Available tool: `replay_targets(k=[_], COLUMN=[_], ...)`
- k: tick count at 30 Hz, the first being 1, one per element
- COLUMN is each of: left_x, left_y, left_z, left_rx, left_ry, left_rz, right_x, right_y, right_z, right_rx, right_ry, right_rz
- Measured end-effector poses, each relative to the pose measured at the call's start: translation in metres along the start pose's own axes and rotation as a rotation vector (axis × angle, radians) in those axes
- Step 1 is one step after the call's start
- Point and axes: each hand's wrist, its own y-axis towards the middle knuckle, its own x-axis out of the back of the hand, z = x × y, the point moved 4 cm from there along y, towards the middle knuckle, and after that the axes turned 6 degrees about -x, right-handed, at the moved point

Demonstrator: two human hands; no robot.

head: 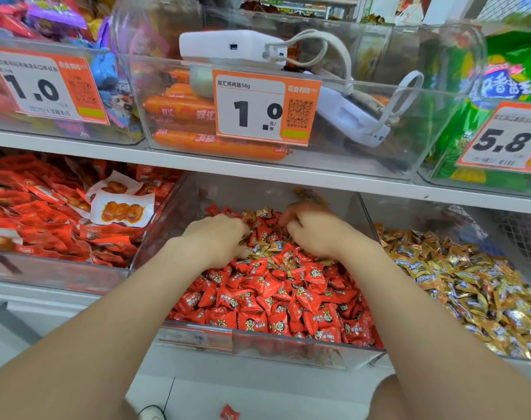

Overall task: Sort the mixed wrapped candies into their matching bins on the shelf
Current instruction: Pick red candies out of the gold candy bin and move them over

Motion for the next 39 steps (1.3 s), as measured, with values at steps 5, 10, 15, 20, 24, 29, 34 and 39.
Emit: replay_targets(k=[5, 10, 15, 20, 24, 29, 34, 39], left_x=[-0.003, -0.007, -0.009, -0.007, -0.007, 0.01, 0.02, 0.013], left_y=[0.002, 0.003, 0.004, 0.0, -0.002, -0.011, -0.013, -0.009], left_z=[-0.006, -0.005, 0.007, 0.01, 0.012, 0.007, 0.011, 0.0], left_rx=[-0.059, -0.051, 0.004, 0.029, 0.02, 0.059, 0.02, -0.181], left_ry=[0.039, 0.048, 0.004, -0.052, -0.023, -0.123, -0.324, -0.386], left_rz=[-0.026, -0.044, -0.014, -0.012, -0.034, -0.192, -0.324, -0.256], right_x=[-0.008, -0.02, -0.03, -0.027, -0.016, -0.013, -0.011, -0.011], right_y=[0.008, 0.006, 0.012, 0.018, 0.016, 0.011, 0.01, -0.002], right_z=[-0.003, 0.012, 0.024, 0.018, 0.013, 0.014, 0.017, 0.005], right_rx=[-0.059, -0.012, -0.014, -0.005, -0.015, 0.041, 0.057, -0.042], right_ry=[-0.053, -0.227, -0.308, -0.18, -0.05, 0.13, 0.051, -0.204], right_rz=[0.015, 0.131, 0.166, 0.142, 0.067, 0.027, 0.031, 0.203])
